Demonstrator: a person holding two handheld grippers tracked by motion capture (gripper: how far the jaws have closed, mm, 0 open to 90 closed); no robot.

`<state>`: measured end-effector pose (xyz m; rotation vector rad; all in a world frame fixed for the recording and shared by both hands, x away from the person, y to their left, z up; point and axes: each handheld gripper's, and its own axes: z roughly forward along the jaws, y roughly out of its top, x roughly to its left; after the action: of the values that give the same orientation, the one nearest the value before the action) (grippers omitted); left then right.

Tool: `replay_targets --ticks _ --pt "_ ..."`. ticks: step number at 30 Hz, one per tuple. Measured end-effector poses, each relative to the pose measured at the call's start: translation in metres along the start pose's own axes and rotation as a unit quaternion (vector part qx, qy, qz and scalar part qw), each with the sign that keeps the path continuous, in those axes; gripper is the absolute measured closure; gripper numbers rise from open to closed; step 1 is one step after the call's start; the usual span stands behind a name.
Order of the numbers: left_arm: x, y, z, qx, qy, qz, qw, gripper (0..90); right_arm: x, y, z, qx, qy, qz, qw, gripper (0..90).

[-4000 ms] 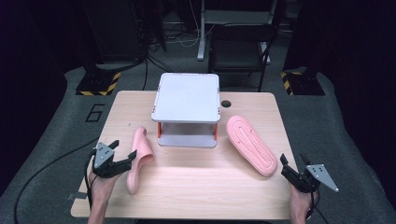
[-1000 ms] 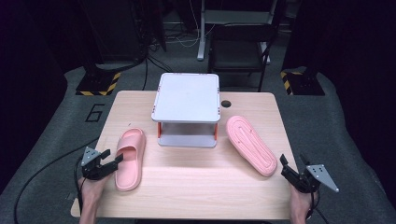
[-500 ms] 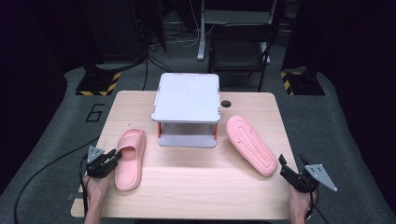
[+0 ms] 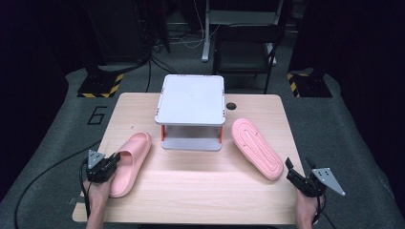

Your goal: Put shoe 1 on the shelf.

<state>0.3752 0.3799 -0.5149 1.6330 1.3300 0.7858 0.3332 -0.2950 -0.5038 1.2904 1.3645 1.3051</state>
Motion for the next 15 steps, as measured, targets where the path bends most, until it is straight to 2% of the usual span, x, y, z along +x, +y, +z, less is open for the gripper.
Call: replay_targets --ticks 3,7,13,15 --pt "-0.009 0.005 -0.009 -0.012 -0.017 0.01 0.9997 83.1 0.0 0.0 0.0 0.001 -0.001 0.005 1.0 20.6" --pt "-0.028 0.013 -0.014 -0.021 -0.047 0.032 0.9982 83.1 0.0 0.0 0.0 -0.001 -0.001 0.004 1.0 20.6" --pt "-0.07 0.024 -0.001 -0.011 -0.095 0.076 0.9926 83.1 -0.001 0.0 0.0 0.001 -0.003 0.003 1.0 20.6" --pt "-0.083 0.027 0.006 -0.008 -0.097 0.08 0.9921 83.0 -0.001 0.0 0.0 0.001 -0.004 0.004 1.0 20.6"
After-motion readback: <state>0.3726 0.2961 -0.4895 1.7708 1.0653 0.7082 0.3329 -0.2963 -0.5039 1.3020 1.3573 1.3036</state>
